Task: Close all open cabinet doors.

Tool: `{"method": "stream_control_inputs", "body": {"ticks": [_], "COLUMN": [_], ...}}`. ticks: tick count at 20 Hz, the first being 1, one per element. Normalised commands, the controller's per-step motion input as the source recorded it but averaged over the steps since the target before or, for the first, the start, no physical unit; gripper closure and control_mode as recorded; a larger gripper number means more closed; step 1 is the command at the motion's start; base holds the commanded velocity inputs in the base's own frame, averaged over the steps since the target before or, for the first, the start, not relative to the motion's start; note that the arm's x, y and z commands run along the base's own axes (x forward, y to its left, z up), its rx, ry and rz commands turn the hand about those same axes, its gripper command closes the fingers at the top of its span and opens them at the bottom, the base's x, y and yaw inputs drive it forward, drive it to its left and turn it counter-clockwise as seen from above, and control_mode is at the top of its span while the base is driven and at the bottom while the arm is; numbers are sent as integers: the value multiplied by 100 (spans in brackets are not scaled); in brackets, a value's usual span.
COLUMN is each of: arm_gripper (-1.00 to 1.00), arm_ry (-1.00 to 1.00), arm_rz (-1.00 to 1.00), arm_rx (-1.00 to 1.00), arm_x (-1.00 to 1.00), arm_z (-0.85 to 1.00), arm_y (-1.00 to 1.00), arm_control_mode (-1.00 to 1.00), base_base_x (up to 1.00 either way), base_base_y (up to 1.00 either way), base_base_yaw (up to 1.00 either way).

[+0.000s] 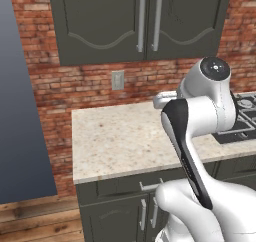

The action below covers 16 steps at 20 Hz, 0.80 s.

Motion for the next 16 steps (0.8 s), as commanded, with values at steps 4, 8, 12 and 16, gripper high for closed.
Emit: {"method": "stream_control_inputs", "body": {"ticks": [4, 8, 12, 16], "arm_gripper": [-100, -100, -100, -100], "arm_ry": [0, 0, 0, 0], "arm_rz": [0, 0, 0, 0], "arm_rx": [0, 0, 0, 0], "arm_x": [0, 0, 0, 0], "arm_z": [0, 0, 0, 0], "arm_y": [0, 0, 0, 0], "arm_control_mode": [-100, -100, -100, -100], "base_base_x": [0, 0, 0, 0], "base_base_y": [0, 0, 0, 0], "base_base_yaw": [0, 0, 0, 0]}}
